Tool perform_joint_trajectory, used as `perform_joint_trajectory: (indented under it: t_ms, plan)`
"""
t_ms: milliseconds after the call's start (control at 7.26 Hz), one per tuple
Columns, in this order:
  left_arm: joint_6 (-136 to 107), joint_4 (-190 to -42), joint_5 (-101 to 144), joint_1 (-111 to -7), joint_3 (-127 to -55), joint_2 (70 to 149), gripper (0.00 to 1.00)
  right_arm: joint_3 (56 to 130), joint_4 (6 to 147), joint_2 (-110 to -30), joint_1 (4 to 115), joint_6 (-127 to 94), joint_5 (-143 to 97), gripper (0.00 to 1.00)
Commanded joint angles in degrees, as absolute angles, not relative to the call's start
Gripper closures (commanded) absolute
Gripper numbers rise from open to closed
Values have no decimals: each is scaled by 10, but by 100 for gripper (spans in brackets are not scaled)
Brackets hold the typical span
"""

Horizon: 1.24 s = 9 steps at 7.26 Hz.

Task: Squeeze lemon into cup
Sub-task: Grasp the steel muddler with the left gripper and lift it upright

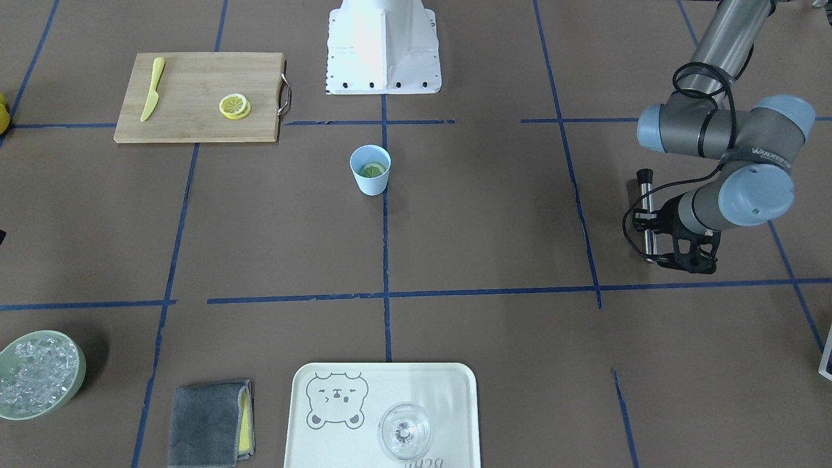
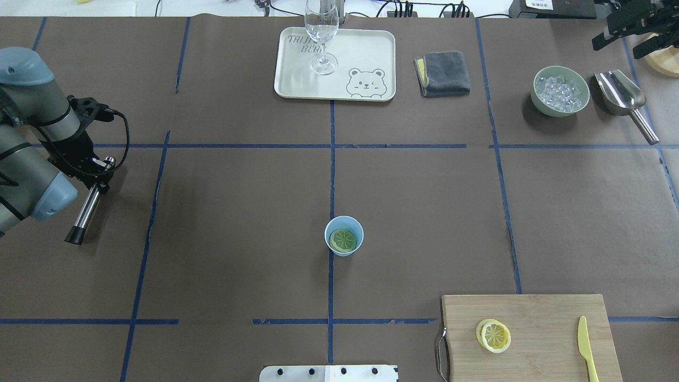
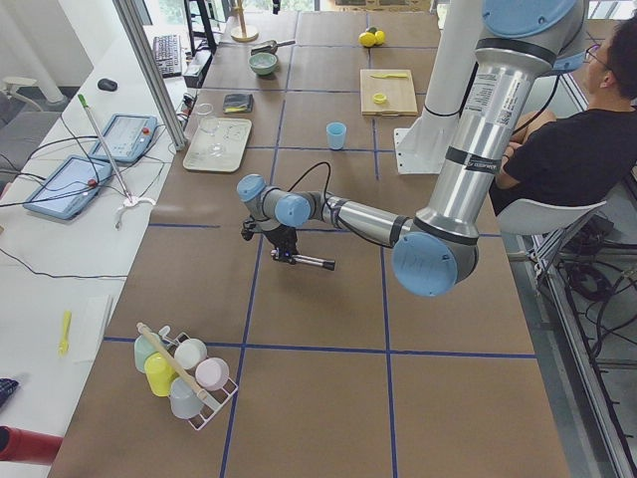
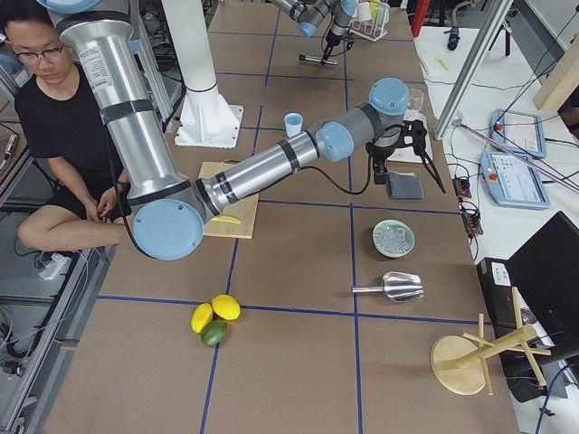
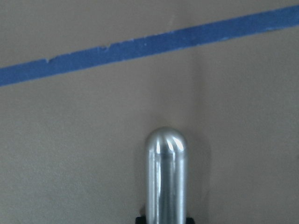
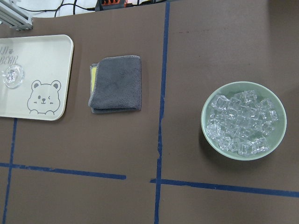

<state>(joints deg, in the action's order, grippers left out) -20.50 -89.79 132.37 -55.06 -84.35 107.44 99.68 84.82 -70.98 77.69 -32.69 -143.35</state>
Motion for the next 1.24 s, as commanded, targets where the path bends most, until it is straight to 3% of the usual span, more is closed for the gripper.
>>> perform_joint_trajectory:
  t_ms: [0,551,827,1102]
  plan:
    - [-209,-895,1320,-579,-891,1072,100,1010,850,-722,777,-330,-1433,0]
    - [-257,-899,1158,-579,-1047,1120,100,1041,879,-767,804,-332,-1421,0]
    - [-400,-933,1131,-522,-1124,1141,100,1046,893,-793,806,-331,-1407,0]
    - [-538,-1052,1042,-442,-1139,1157,100,1059,893,-822,812,-331,-1407,0]
